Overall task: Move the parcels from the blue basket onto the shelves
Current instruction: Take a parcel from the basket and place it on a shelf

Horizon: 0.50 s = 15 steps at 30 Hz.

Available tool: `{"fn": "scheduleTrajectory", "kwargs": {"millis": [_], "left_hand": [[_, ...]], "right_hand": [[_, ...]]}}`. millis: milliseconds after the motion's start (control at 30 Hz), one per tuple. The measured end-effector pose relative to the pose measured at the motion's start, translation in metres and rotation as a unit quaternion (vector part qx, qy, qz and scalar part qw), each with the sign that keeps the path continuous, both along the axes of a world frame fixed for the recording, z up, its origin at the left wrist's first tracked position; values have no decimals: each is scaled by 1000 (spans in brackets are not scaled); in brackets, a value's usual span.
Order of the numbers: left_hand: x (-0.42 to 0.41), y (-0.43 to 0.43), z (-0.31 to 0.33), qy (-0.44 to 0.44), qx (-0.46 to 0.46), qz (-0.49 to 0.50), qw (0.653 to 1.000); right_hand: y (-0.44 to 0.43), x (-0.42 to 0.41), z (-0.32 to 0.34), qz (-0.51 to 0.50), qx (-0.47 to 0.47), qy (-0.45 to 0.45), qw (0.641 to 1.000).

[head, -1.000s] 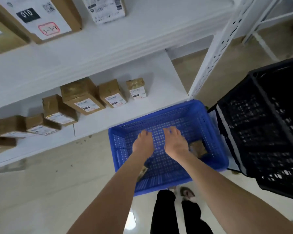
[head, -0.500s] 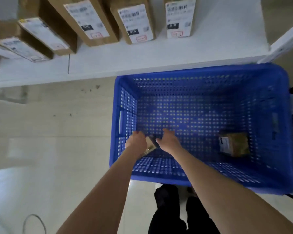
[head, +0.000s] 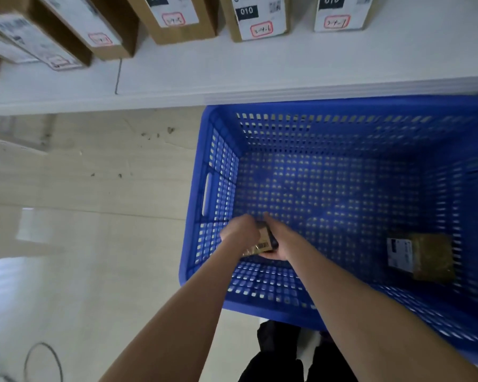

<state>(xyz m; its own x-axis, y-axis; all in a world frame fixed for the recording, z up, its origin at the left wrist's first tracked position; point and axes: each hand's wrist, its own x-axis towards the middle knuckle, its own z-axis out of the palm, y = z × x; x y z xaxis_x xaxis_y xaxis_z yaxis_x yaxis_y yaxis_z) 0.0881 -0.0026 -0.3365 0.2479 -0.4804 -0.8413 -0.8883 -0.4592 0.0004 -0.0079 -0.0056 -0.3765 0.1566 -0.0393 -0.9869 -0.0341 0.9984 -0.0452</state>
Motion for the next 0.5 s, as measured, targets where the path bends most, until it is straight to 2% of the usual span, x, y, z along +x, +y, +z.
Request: {"fn": "scheduleTrajectory", "kwargs": {"millis": [100,200,333,500], "left_hand": [[-6,-7,39,18,-59,12,998],[-12,-13,88,55,-99,52,992],[-12,-21,191,95,-183,171,963],[-9,-38,333,108,-230,204,946]], "right_hand": [[-10,-13,40,-30,-26,10,999],[-23,-33,95,-10,-73,14,997],[-38,-59,206,-18,-111,7,994],[-46,-82,352,-46,-145,-34,988]]}}
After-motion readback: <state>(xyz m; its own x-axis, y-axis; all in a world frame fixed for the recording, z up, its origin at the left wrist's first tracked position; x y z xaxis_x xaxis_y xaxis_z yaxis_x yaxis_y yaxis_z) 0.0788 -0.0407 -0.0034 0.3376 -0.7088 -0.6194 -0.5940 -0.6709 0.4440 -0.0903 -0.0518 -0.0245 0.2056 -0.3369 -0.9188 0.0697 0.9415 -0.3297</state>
